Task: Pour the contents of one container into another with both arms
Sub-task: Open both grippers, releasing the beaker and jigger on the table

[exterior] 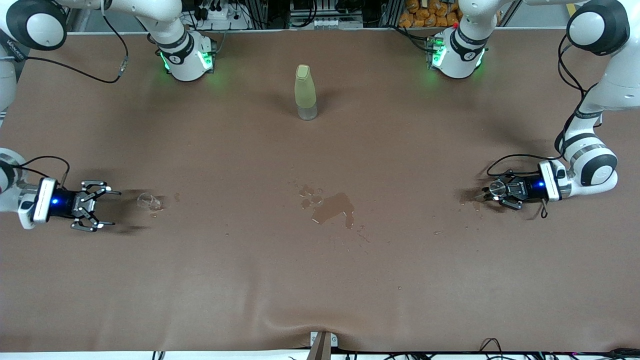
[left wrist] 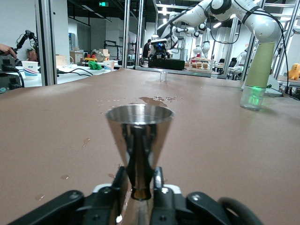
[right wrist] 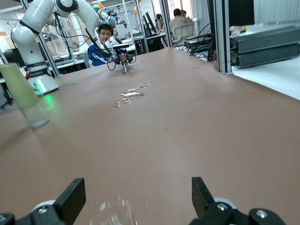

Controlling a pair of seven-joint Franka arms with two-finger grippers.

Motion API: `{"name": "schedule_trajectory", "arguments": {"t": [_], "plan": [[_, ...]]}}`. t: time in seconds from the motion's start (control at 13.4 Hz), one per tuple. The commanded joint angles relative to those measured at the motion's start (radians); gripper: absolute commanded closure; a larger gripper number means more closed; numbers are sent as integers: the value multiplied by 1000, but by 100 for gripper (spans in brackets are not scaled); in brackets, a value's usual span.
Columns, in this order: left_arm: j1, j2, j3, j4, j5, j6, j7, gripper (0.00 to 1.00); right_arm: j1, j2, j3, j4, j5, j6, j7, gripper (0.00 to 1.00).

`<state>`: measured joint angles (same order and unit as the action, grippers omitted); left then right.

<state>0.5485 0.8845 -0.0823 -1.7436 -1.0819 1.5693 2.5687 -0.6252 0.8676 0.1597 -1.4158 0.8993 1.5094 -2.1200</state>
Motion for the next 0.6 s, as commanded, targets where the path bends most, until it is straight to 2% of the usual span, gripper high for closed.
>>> {"name": "schedule_trajectory", "arguments": {"t": [0.0, 0.15, 0.22, 0.45, 0.52], "plan": [[2, -9, -5, -2, 2, 12, 8, 47, 33, -57, 0, 11, -34, -18, 156, 0], [2, -13, -5, -1, 2, 18, 2, 29, 53, -126, 1, 12, -77, -34, 311, 0], [2, -18, -4, 4, 7, 20, -1, 0, 73, -172, 0, 11, -100, -32, 390, 0], [7, -42, 10, 19, 13, 18, -21, 0, 139, -258, -6, 9, -118, -28, 591, 0], [7, -59, 24, 24, 34, 18, -42, 0, 162, -294, -6, 9, -150, -23, 676, 0]]}}
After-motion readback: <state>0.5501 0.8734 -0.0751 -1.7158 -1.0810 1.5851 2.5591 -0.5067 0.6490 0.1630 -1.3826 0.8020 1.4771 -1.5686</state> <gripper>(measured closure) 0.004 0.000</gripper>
